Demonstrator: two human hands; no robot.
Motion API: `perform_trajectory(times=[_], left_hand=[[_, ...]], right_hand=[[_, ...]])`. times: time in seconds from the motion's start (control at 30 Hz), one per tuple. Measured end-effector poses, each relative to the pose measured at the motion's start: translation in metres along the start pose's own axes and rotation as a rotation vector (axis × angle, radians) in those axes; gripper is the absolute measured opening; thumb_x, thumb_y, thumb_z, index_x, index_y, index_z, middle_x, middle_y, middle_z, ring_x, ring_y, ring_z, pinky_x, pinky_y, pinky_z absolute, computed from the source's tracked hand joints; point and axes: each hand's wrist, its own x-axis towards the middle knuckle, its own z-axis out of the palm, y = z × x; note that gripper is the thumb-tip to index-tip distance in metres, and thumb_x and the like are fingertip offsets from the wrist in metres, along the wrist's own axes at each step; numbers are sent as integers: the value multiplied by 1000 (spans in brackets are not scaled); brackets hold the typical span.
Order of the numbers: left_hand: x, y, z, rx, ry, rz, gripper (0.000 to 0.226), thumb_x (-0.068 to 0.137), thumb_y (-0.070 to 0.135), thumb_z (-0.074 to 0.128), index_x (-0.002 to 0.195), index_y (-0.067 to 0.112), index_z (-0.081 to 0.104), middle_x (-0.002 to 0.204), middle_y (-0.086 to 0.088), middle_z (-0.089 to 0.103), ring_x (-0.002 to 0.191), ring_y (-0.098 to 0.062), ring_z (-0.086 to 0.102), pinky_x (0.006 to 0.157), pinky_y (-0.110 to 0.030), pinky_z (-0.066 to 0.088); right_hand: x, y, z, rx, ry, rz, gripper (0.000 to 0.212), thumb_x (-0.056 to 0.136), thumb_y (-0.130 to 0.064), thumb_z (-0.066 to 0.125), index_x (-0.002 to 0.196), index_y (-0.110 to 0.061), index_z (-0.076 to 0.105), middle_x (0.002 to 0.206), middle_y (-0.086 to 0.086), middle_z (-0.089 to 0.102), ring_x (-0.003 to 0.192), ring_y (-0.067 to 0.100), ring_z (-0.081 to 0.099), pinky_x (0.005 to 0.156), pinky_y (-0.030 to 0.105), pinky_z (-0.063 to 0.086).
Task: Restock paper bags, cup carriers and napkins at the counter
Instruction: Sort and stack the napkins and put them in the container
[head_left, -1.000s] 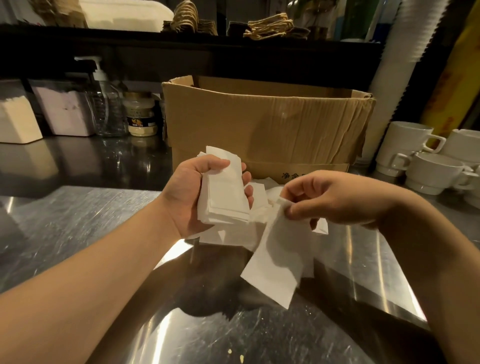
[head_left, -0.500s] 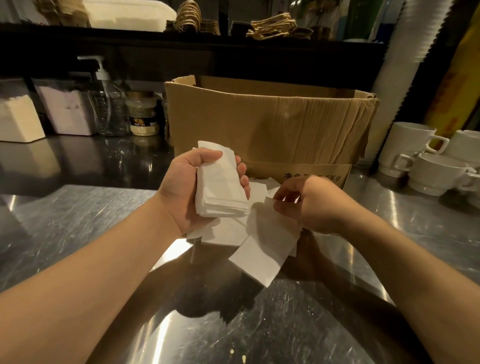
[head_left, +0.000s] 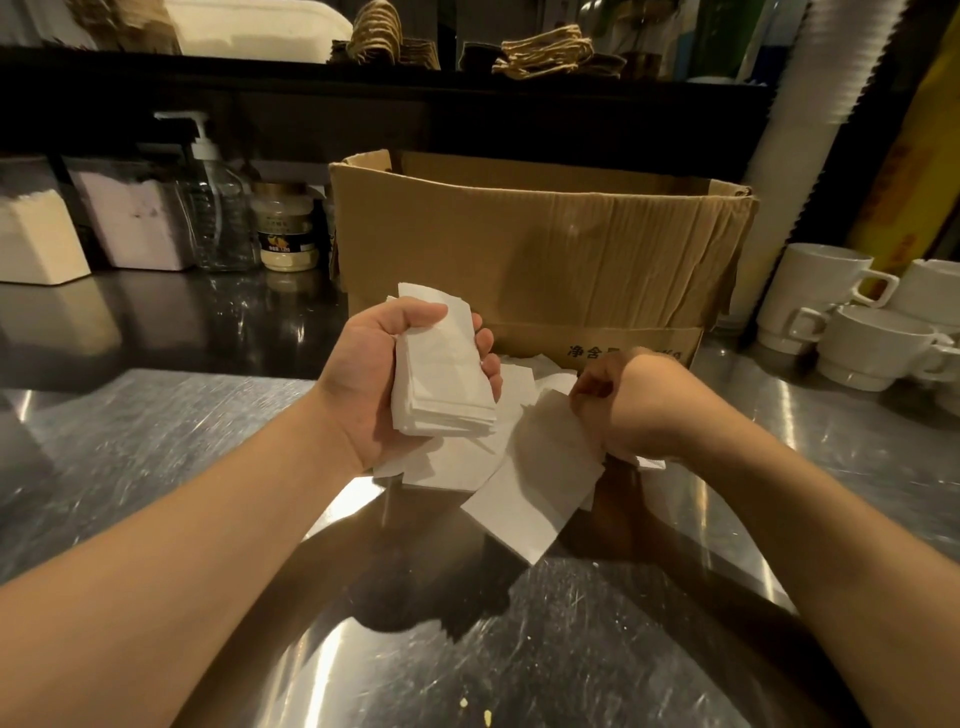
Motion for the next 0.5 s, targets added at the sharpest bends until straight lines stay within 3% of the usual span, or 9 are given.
perform_trajectory(times=[0.13,0.2,0.33,0.4,0.5], left_hand=[[0,0,-1,24,43,24,55,76,30,63,128,15,60,107,-10,68,91,-27,69,86,-45,58],[-1,1,-1,-19,21,26,53,77,29,63,128,15,60,107,-10,67,90,-26,68,85,-43,58],[-1,2,-1,-81,-8,57,53,78,30,62,129,16,58,105,-9,66,87,-24,67,81,-41,60],[-1,2,-2,-90,-6,81,55,78,30,63,130,16,57,105,-9,65,85,-23,66,81,-41,59],[0,3,-3,-131,-12,102,51,78,28,62,127,14,57,105,-9,64,84,-24,65,83,-41,56]], right_hand=[[-7,2,-5,354,323,-39,6,96,-19,62,93,-23,64,91,-5,66,85,16,64,72,34,60],[-12,-1,-14,594,359,-73,11,97,-18,61,88,-16,66,87,3,68,75,19,69,63,32,60],[-23,-7,-32,1056,-114,-64,27,96,-12,59,73,-12,73,96,12,67,75,29,67,63,37,62],[-25,-5,-34,1102,-304,-79,26,95,-13,60,74,-12,76,100,14,68,79,35,63,60,34,61],[-21,-3,-25,932,-352,-65,18,96,-15,61,89,-6,75,91,10,73,71,28,66,58,31,58]])
